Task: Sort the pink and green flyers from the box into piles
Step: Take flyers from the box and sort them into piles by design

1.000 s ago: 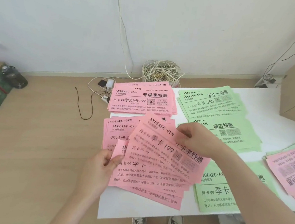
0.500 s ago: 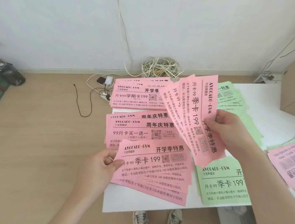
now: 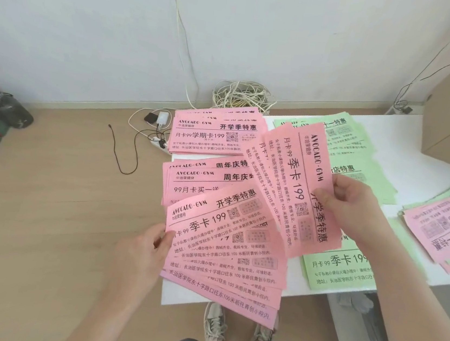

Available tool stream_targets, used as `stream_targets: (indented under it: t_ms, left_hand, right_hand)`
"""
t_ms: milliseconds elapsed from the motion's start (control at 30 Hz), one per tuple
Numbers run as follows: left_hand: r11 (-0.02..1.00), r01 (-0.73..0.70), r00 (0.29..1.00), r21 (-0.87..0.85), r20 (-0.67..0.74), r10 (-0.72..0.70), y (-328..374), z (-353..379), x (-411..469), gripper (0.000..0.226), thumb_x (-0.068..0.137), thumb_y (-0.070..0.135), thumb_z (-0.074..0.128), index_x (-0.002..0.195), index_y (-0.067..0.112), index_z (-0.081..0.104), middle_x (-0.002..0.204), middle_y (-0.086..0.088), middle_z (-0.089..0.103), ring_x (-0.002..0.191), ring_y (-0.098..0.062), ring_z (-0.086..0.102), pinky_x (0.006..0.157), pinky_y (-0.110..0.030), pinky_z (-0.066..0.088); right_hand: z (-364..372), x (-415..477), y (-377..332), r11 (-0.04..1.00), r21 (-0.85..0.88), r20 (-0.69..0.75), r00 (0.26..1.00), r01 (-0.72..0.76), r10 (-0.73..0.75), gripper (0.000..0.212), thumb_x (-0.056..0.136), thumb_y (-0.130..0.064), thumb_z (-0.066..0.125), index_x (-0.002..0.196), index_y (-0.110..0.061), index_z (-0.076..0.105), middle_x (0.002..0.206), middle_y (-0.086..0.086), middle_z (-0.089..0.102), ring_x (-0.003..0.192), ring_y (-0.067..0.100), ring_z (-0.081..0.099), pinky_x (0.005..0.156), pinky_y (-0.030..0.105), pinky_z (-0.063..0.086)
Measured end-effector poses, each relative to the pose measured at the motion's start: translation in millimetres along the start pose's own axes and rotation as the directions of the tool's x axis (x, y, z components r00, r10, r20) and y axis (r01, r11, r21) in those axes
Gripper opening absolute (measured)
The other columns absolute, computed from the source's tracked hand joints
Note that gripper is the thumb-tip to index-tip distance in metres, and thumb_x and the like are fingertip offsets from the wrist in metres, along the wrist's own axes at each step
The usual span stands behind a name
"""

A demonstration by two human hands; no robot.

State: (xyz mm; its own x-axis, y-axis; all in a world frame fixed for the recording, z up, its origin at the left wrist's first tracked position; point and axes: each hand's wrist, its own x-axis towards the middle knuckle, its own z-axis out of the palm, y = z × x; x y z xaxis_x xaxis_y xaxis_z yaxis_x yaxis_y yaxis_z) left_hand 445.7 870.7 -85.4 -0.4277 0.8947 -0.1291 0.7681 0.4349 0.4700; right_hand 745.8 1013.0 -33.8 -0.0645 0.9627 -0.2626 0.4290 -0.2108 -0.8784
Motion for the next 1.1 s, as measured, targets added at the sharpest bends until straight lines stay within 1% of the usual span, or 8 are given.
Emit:
stream_targets:
  t_ms: [200,333,500,667,800,900,1000,1100]
  left_hand:
    - [0.993,-0.014,0.991,-0.120,-0.131,-0.002,5,-5,-12,0.017,0.094,0.029,0.057,0.077,0.025,0.059,0.064,0.016,0.060,0.061,-0.007,0.057,0.052,-0.022,0.040]
    - [0.854,0.057,0.968,-0.517,-0.181,-0.174,19,-27,-20,0.033,0.094,0.020,0.058,0.078,0.048,0.063,0.073,0.028,0.067,0.070,-0.007,0.066,0.067,-0.030,0.051]
    - [0.805,-0.054,0.961,-0.591,-0.249,-0.119,45,-57,-23,0.032,0.093,0.013,0.060,0.081,0.042,0.064,0.072,0.033,0.066,0.068,0.010,0.062,0.068,-0.020,0.051]
    - [0.836,-0.129,0.991,-0.533,-0.108,0.084,91,-57,-23,0.036,0.090,0.012,0.064,0.069,0.041,0.068,0.070,0.028,0.068,0.066,0.007,0.064,0.065,-0.013,0.051]
    - [0.842,-0.201,0.977,-0.500,-0.045,0.207,108,-50,-24,0.029,0.090,0.015,0.061,0.079,0.040,0.070,0.078,0.014,0.072,0.076,-0.012,0.068,0.079,-0.038,0.055]
    - [0.812,-0.184,0.982,-0.554,-0.061,0.181,110,-46,-24,0.028,0.092,0.016,0.061,0.078,0.039,0.070,0.081,0.009,0.073,0.080,-0.015,0.068,0.079,-0.036,0.053]
    - [0.769,-0.115,0.990,-0.629,-0.010,0.140,111,-47,-27,0.012,0.093,0.021,0.059,0.087,0.023,0.069,0.086,0.000,0.073,0.079,-0.018,0.067,0.077,-0.038,0.052]
    - [0.663,0.044,0.970,-0.747,0.192,0.152,112,-54,-30,0.032,0.092,0.040,0.051,0.103,0.012,0.064,0.088,-0.006,0.074,0.075,-0.024,0.070,0.068,-0.039,0.055]
  right_hand:
    - [-10,-15,1,1.000,-0.031,-0.106,0.994,0.001,-0.005,0.018,0.095,-0.011,0.055,0.096,-0.024,0.068,0.085,-0.012,0.075,0.076,0.009,0.072,0.074,0.037,0.057]
    - [-28,-32,4,0.971,0.238,-0.060,0.998,-0.005,0.020,0.018,0.096,-0.009,0.055,0.104,-0.016,0.069,0.093,-0.004,0.076,0.084,0.016,0.073,0.067,0.028,0.059]
    - [-43,-50,-3,0.867,0.497,0.012,1.000,-0.016,0.012,0.018,0.097,-0.008,0.050,0.103,-0.009,0.067,0.102,0.000,0.074,0.099,0.020,0.069,0.075,0.027,0.058]
    - [-34,-59,-31,0.938,-0.001,0.242,0.910,0.347,-0.336,0.015,0.094,-0.011,0.057,0.102,-0.017,0.068,0.101,-0.026,0.068,0.102,-0.004,0.061,0.092,0.019,0.043]
    - [-22,-57,-26,0.707,-0.487,0.323,0.858,0.513,-0.400,0.005,0.087,-0.019,0.064,0.088,-0.021,0.061,0.106,-0.013,0.067,0.116,0.014,0.055,0.090,0.038,0.041]
    - [-30,-65,-20,0.780,-0.431,0.324,0.885,0.453,-0.335,0.013,0.087,-0.017,0.064,0.079,-0.026,0.057,0.078,-0.011,0.065,0.077,0.012,0.058,0.064,0.027,0.038]
    - [-32,-72,-14,0.872,-0.304,0.329,0.902,0.383,-0.281,0.021,0.085,-0.013,0.067,0.081,-0.031,0.057,0.088,-0.014,0.070,0.082,0.006,0.064,0.073,0.025,0.051]
    - [-31,-72,-14,0.901,-0.262,0.373,0.898,0.345,-0.235,0.024,0.086,-0.011,0.067,0.088,-0.031,0.054,0.091,-0.010,0.071,0.082,0.008,0.068,0.075,0.034,0.055]
